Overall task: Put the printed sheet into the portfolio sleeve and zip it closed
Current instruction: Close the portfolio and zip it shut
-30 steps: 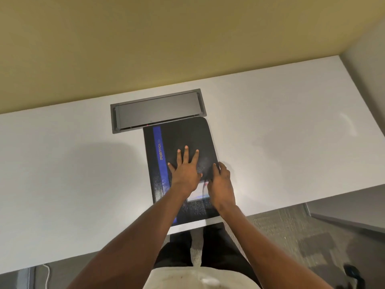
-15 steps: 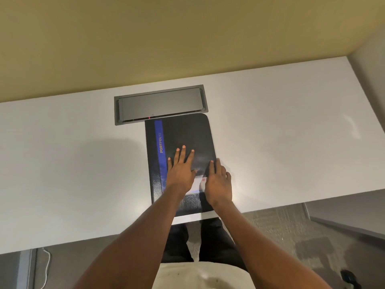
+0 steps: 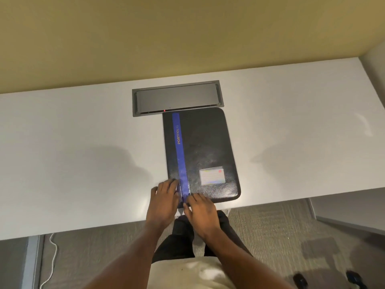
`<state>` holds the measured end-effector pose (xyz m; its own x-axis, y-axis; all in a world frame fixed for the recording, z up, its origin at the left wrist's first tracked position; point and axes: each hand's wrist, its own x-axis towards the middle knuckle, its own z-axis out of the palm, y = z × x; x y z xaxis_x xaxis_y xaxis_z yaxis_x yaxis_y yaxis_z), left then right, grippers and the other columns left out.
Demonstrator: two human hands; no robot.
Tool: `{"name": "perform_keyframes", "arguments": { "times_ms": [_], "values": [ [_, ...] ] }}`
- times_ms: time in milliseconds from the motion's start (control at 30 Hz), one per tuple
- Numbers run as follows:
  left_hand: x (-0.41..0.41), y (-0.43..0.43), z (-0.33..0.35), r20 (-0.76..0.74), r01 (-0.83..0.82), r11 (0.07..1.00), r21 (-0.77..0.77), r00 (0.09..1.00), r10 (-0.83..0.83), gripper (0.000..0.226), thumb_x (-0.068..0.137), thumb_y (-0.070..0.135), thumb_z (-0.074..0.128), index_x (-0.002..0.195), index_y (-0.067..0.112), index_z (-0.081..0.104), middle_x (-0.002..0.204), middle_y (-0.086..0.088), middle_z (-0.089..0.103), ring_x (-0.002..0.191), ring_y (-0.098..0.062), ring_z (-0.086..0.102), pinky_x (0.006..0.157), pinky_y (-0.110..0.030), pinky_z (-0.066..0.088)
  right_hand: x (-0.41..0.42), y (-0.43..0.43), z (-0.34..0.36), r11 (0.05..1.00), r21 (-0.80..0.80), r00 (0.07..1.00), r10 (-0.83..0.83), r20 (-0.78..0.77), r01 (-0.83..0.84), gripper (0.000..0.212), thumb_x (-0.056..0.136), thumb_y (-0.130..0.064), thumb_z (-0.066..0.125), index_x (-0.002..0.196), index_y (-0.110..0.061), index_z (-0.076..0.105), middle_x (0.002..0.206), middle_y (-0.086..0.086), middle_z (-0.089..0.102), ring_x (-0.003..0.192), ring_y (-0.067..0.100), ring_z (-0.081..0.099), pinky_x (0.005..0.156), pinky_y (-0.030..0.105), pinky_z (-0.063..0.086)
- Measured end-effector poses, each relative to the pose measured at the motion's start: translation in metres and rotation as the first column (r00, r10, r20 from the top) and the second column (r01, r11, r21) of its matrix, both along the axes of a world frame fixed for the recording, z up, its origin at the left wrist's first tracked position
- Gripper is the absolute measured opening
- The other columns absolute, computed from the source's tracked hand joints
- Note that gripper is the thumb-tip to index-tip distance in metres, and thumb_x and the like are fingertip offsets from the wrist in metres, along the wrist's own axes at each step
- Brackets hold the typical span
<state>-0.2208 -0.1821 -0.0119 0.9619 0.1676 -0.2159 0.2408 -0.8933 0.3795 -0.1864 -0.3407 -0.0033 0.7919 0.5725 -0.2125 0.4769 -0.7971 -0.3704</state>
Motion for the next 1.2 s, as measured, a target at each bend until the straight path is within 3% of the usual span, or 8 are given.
{"name": "perform_keyframes", "arguments": {
  "times_ms": [167, 333, 467, 600, 767, 900, 1200],
  "values": [
    [-0.047, 0.021, -0.011, -0.023, -0.037, 0.999, -0.039, 0.999, 0.036, 0.030, 0.093, 0.025, 0.053, 0.123, 0.025, 0.056, 0.123, 0.008, 0.060, 0.113, -0.019, 0.054, 0.093, -0.040, 0.043, -0.028, 0.021, -0.007, 0.999, -0.052, 0.996, -0.020, -0.083, 0.016, 0.018, 0.084, -0.044, 0.068, 0.081, -0.026, 0.067, 0.076, -0.006, 0.069, 0.069, 0.014, 0.069, 0.057, 0.027, 0.054],
    [-0.065, 0.027, -0.014, -0.060, -0.076, 0.991, -0.111, 0.996, 0.070, 0.023, 0.091, 0.039, 0.052, 0.107, 0.028, 0.065, 0.107, 0.010, 0.062, 0.106, -0.018, 0.057, 0.090, -0.038, 0.043, -0.043, 0.038, -0.010, 0.989, -0.117, 0.985, -0.102, -0.142, 0.085, 0.024, 0.088, -0.047, 0.065, 0.095, -0.023, 0.068, 0.091, -0.001, 0.073, 0.080, 0.020, 0.073, 0.067, 0.036, 0.058],
    [-0.069, 0.027, -0.018, -0.076, -0.035, 0.992, -0.125, 0.997, 0.025, 0.030, 0.092, 0.046, 0.053, 0.113, 0.031, 0.067, 0.110, 0.011, 0.061, 0.108, -0.017, 0.057, 0.092, -0.035, 0.039, -0.051, 0.045, -0.007, 0.971, -0.155, 0.967, -0.206, -0.150, 0.183, 0.019, 0.088, -0.041, 0.069, 0.090, -0.022, 0.071, 0.086, 0.001, 0.075, 0.080, 0.023, 0.074, 0.067, 0.036, 0.056],
    [-0.068, 0.024, -0.021, -0.056, 0.017, 0.998, -0.058, 0.998, -0.020, 0.027, 0.089, 0.049, 0.059, 0.109, 0.034, 0.067, 0.111, 0.011, 0.060, 0.108, -0.016, 0.053, 0.094, -0.036, 0.034, -0.052, 0.046, -0.008, 0.953, -0.132, 0.941, -0.293, -0.169, 0.273, 0.014, 0.093, -0.031, 0.063, 0.093, -0.019, 0.070, 0.091, 0.004, 0.074, 0.088, 0.026, 0.072, 0.076, 0.037, 0.055],
    [-0.065, 0.024, -0.023, -0.039, 0.070, 0.997, 0.044, 0.997, -0.069, 0.020, 0.095, 0.049, 0.057, 0.101, 0.035, 0.071, 0.103, 0.014, 0.062, 0.104, -0.016, 0.054, 0.093, -0.038, 0.031, -0.053, 0.044, -0.008, 0.940, -0.115, 0.931, -0.335, -0.146, 0.320, 0.014, 0.083, -0.032, 0.075, 0.080, -0.021, 0.067, 0.078, 0.001, 0.071, 0.076, 0.023, 0.070, 0.068, 0.035, 0.054],
    [-0.062, 0.025, -0.026, -0.008, 0.115, 0.987, 0.108, 0.993, -0.115, 0.034, 0.095, 0.047, 0.048, 0.086, 0.031, 0.077, 0.089, 0.014, 0.064, 0.093, -0.018, 0.058, 0.086, -0.036, 0.031, -0.052, 0.042, -0.008, 0.941, -0.153, 0.937, -0.323, -0.133, 0.302, 0.026, 0.067, -0.034, 0.086, 0.069, -0.022, 0.064, 0.063, -0.001, 0.067, 0.058, 0.021, 0.068, 0.053, 0.031, 0.053],
    [-0.056, 0.033, -0.024, -0.059, 0.208, 0.946, 0.250, 0.978, -0.199, 0.042, 0.098, 0.046, 0.040, 0.083, 0.030, 0.075, 0.084, 0.011, 0.064, 0.085, -0.021, 0.058, 0.082, -0.039, 0.037, -0.047, 0.036, -0.011, 0.898, -0.154, 0.900, -0.427, -0.087, 0.412, 0.020, 0.072, -0.026, 0.082, 0.069, -0.018, 0.064, 0.061, 0.001, 0.064, 0.051, 0.023, 0.065, 0.046, 0.032, 0.050]
  ]
}}
